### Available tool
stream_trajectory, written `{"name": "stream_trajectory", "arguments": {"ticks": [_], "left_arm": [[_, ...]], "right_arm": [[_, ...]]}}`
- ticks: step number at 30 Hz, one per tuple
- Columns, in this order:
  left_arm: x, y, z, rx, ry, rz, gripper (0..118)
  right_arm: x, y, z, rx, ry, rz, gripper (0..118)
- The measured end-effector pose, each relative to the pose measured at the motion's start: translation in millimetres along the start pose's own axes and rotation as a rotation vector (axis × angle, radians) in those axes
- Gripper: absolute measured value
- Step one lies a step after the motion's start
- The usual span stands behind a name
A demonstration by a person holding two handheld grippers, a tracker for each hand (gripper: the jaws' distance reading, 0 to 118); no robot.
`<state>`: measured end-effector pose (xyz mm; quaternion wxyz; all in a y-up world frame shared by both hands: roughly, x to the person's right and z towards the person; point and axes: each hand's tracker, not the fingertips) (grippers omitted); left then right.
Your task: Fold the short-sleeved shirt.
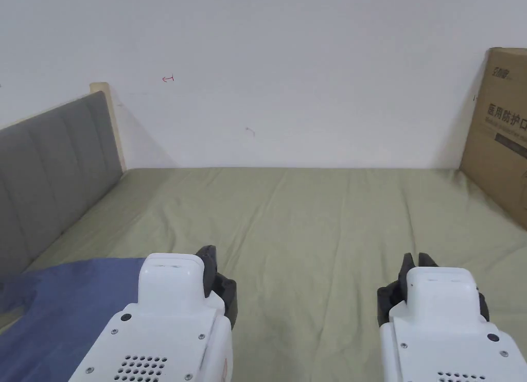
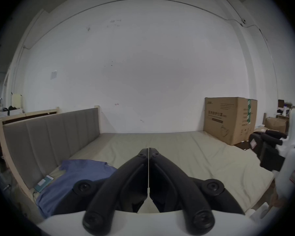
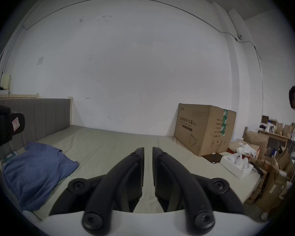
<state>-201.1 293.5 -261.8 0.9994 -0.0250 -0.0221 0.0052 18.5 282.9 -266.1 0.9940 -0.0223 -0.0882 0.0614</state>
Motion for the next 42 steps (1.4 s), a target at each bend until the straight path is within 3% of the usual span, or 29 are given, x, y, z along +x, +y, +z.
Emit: {"name": "stream_trajectory", "arguments": {"ticks": [4, 7, 15, 17, 26, 32, 37, 42], "left_arm": [[3, 0, 3, 0.036, 0.024, -0.017, 0], [-2, 4, 3, 0.028, -0.029, 0.048, 0], [-11, 8, 7, 0.009, 0.025, 0.035, 0], [-25, 12, 13, 0.014, 0.057, 0.081, 0], [-101, 12, 59, -0.021, 0.359, 0.022, 0], [-142, 0, 75, -0.071, 0.503, 0.054, 0], [-160, -15, 59, -0.122, 0.514, 0.067, 0], [-188, -51, 12, -0.318, 0.423, 0.140, 2]], "right_arm": [[6, 1, -2, -0.021, 0.010, -0.028, 0], [7, 1, -5, -0.035, 0.033, -0.019, 0], [-5, 6, -8, -0.056, 0.086, -0.003, 0], [-15, 10, -9, -0.060, 0.167, -0.015, 0], [-103, 19, -7, -0.078, 0.447, -0.025, 0], [-149, 16, 3, -0.085, 0.573, 0.028, 0], [-158, 8, -4, -0.121, 0.586, 0.036, 0], [-157, -4, -24, -0.201, 0.568, 0.029, 0]]}}
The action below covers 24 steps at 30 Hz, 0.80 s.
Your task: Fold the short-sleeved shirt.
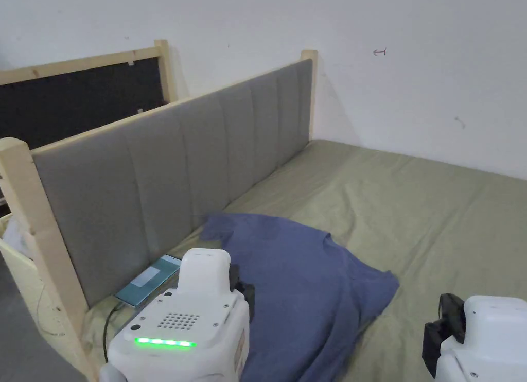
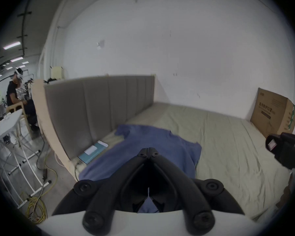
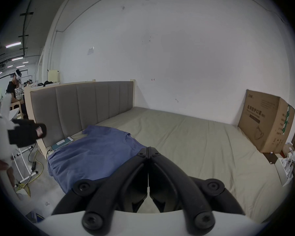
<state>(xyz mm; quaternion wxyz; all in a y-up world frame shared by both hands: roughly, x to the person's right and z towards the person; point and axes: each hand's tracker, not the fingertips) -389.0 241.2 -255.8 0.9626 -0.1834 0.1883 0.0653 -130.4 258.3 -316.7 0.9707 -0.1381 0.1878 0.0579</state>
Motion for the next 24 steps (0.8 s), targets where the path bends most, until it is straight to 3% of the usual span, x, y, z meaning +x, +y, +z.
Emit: {"name": "stream_trajectory", "arguments": {"ticks": [1, 2, 3, 4, 6, 7, 11, 14, 17, 18, 20, 22, 24], "left_arm": [[-1, -4, -16, -0.025, -0.008, 0.003, 18], [-1, -9, -31, -0.038, -0.013, 0.011, 44], [-1, -12, -46, -0.064, -0.024, 0.020, 85], [-2, -14, -63, -0.127, -0.056, 0.029, 101], [1, -19, -100, -0.266, -0.113, 0.040, 107], [2, -24, -118, -0.295, -0.131, 0.031, 116], [25, -43, -179, -0.474, -0.133, -0.037, 113], [46, -68, -213, -0.588, -0.262, -0.006, 113], [63, -96, -239, -0.731, -0.178, -0.055, 108], [69, -103, -243, -0.686, -0.102, -0.130, 110], [74, -100, -236, -0.668, -0.101, -0.114, 107], [76, -87, -233, -0.657, -0.064, -0.081, 74], [66, -82, -228, -0.585, -0.023, -0.033, 4]], "right_arm": [[3, -3, -4, -0.015, -0.004, -0.002, 0], [5, -5, -8, -0.028, -0.010, 0.000, 0], [6, -8, -12, -0.042, -0.019, 0.003, 0], [8, -11, -16, -0.061, -0.029, 0.007, 0], [13, -16, -24, -0.089, -0.036, 0.004, 0], [16, -20, -29, -0.105, -0.040, -0.004, 0], [27, -33, -49, -0.183, -0.068, -0.043, 0], [37, -42, -62, -0.230, -0.079, -0.077, 0], [44, -50, -68, -0.257, -0.084, -0.100, 0], [46, -52, -69, -0.267, -0.088, -0.102, 0], [50, -57, -71, -0.284, -0.094, -0.108, 0], [53, -61, -70, -0.296, -0.097, -0.126, 0], [56, -63, -72, -0.316, -0.097, -0.156, 0]]}}
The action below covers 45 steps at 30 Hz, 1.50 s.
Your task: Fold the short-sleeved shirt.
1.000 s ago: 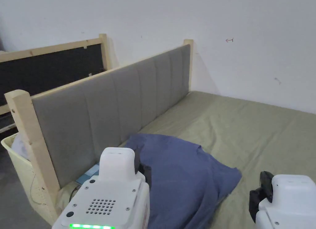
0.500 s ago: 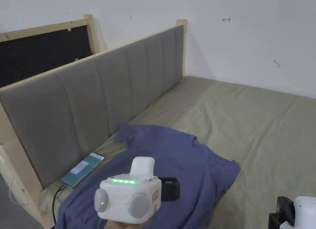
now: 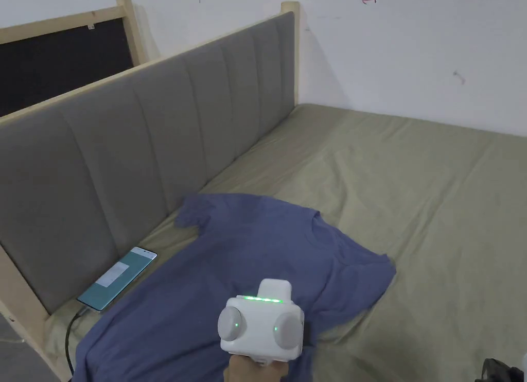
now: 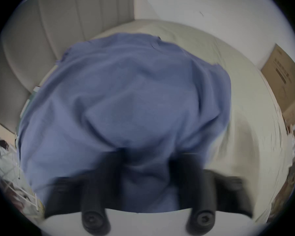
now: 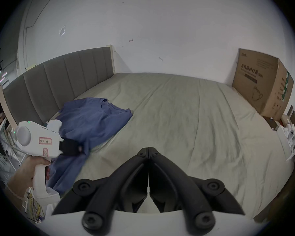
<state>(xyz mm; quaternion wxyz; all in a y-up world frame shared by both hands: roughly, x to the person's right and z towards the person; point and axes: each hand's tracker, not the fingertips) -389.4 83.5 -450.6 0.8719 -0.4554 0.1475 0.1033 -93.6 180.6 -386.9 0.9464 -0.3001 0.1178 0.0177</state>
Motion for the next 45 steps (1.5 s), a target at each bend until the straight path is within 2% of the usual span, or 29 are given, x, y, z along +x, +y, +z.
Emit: {"name": "stream_trajectory", "arguments": {"ticks": [1, 2, 5, 8, 10, 12, 15, 19, 23, 25, 27, 29, 31, 33, 34, 36, 39, 41, 42, 43, 44, 45], "left_arm": [[-3, 2, -2, -0.020, 0.057, -0.011, 4], [-8, 1, -7, -0.048, 0.001, 0.008, 4], [-9, 3, 1, -0.051, -0.030, 0.011, 4], [-20, 8, 7, -0.072, -0.082, 0.112, 4], [-26, 13, 19, -0.066, -0.137, 0.180, 4], [-27, 18, 29, -0.049, -0.148, 0.174, 4], [-10, 31, 49, -0.023, -0.151, 0.168, 4], [45, 53, 70, 0.035, -0.298, 0.144, 4], [151, 58, 89, 0.040, -0.388, -0.111, 4], [205, 52, 102, 0.025, -0.489, -0.129, 4], [260, 39, 118, 0.014, -0.612, -0.205, 4], [323, 19, 141, 0.024, -0.675, -0.386, 4], [371, -10, 162, 0.037, -0.746, -0.509, 4], [404, -37, 169, -0.017, -0.858, -0.548, 4], [420, -53, 169, -0.076, -0.905, -0.526, 4], [442, -85, 165, -0.123, -0.907, -0.578, 4], [464, -127, 146, -0.136, -0.794, -0.750, 7], [464, -139, 129, -0.209, -0.797, -0.720, 15], [461, -140, 124, -0.252, -0.820, -0.697, 15], [456, -137, 119, -0.293, -0.830, -0.655, 37], [451, -134, 117, -0.307, -0.830, -0.632, 90], [445, -131, 119, -0.288, -0.828, -0.641, 118]], "right_arm": [[2, -1, 0, -0.008, 0.007, -0.015, 0], [3, -1, 1, -0.009, 0.014, -0.024, 0], [6, 0, 7, -0.004, 0.019, -0.030, 0], [13, 2, 11, 0.005, 0.002, -0.027, 0], [22, 3, 15, 0.009, -0.007, -0.046, 0], [32, 4, 18, 0.014, -0.018, -0.076, 0], [50, 7, 26, 0.028, -0.048, -0.130, 0], [82, 7, 50, 0.075, -0.104, -0.189, 0], [124, 6, 75, 0.108, -0.208, -0.233, 0], [149, 6, 92, 0.135, -0.264, -0.274, 0], [172, 5, 110, 0.159, -0.312, -0.319, 0], [197, 2, 128, 0.183, -0.378, -0.349, 0], [216, -2, 146, 0.209, -0.445, -0.367, 0], [230, -6, 160, 0.212, -0.489, -0.381, 0], [238, -9, 167, 0.211, -0.511, -0.394, 0], [252, -17, 176, 0.204, -0.538, -0.413, 0], [267, -29, 181, 0.185, -0.570, -0.450, 0], [278, -38, 177, 0.163, -0.574, -0.470, 0], [280, -41, 175, 0.155, -0.573, -0.476, 0], [282, -44, 172, 0.142, -0.571, -0.483, 0], [283, -46, 168, 0.128, -0.565, -0.489, 0], [281, -46, 163, 0.118, -0.554, -0.492, 0]]}}
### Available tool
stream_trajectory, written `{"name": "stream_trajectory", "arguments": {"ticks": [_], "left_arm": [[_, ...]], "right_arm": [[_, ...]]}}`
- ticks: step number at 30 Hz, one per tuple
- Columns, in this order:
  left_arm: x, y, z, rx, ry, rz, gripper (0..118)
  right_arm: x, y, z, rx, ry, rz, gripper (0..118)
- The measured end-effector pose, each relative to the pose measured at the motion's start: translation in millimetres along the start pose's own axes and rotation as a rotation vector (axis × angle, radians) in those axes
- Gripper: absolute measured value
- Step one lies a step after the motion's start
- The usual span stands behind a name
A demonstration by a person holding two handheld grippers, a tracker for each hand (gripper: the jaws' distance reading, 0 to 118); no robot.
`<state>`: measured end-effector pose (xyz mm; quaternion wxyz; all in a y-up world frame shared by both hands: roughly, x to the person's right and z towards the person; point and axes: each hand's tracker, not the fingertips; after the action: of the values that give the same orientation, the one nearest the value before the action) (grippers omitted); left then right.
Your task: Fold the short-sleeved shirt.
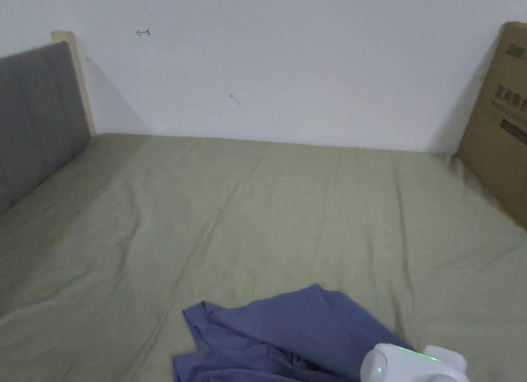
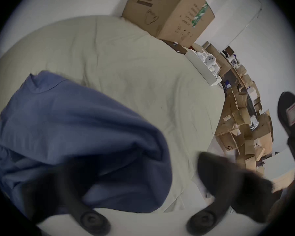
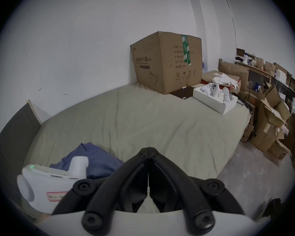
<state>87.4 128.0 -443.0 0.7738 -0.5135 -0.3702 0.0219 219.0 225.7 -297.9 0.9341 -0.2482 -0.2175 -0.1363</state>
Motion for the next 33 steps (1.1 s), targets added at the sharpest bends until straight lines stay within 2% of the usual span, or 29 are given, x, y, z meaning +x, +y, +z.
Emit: {"name": "stream_trajectory", "arguments": {"ticks": [1, 2, 5, 7, 9, 11, 14, 17, 19, 20, 22, 23, 25, 28, 31, 32, 33], "left_arm": [[-5, -2, 15, 0.104, 0.016, 0.001, 114], [-13, -4, 29, 0.114, 0.038, -0.023, 106], [-37, -15, 74, 0.171, 0.094, 0.008, 109], [-58, -17, 106, 0.230, 0.080, 0.073, 99], [-88, -39, 132, 0.255, 0.126, 0.155, 57], [-117, -61, 151, 0.267, 0.223, 0.211, 9], [-161, -105, 169, 0.256, 0.382, 0.308, 0], [-204, -144, 183, 0.293, 0.325, 0.496, 0], [-219, -149, 193, 0.327, 0.390, 0.517, 1], [-227, -147, 196, 0.313, 0.440, 0.508, 22], [-237, -131, 200, 0.277, 0.509, 0.447, 76], [-247, -124, 198, 0.272, 0.503, 0.440, 97], [-262, -107, 192, 0.268, 0.483, 0.449, 91], [-274, -93, 175, 0.287, 0.454, 0.471, 92], [-282, -96, 136, 0.133, 0.439, 0.478, 86], [-272, -101, 128, 0.161, 0.557, 0.370, 81], [-261, -103, 129, 0.192, 0.610, 0.297, 74]], "right_arm": [[-3, -2, -3, -0.011, 0.013, 0.003, 0], [-7, -3, -5, -0.018, 0.022, 0.008, 0], [-28, -5, -8, -0.034, 0.062, 0.035, 0], [-41, -9, -8, -0.036, 0.101, 0.049, 0], [-54, -13, -10, -0.044, 0.136, 0.066, 0], [-68, -19, -11, -0.060, 0.159, 0.084, 0], [-86, -30, -13, -0.083, 0.197, 0.119, 0], [-103, -38, -15, -0.105, 0.219, 0.151, 0], [-111, -39, -16, -0.114, 0.232, 0.164, 0], [-115, -40, -16, -0.115, 0.238, 0.170, 0], [-121, -40, -16, -0.118, 0.249, 0.178, 0], [-123, -41, -16, -0.118, 0.256, 0.181, 0], [-126, -42, -17, -0.122, 0.261, 0.190, 0], [-127, -44, -22, -0.140, 0.251, 0.206, 0], [-127, -46, -30, -0.167, 0.238, 0.207, 0], [-126, -47, -32, -0.178, 0.236, 0.207, 0], [-126, -48, -34, -0.187, 0.234, 0.207, 0]]}}
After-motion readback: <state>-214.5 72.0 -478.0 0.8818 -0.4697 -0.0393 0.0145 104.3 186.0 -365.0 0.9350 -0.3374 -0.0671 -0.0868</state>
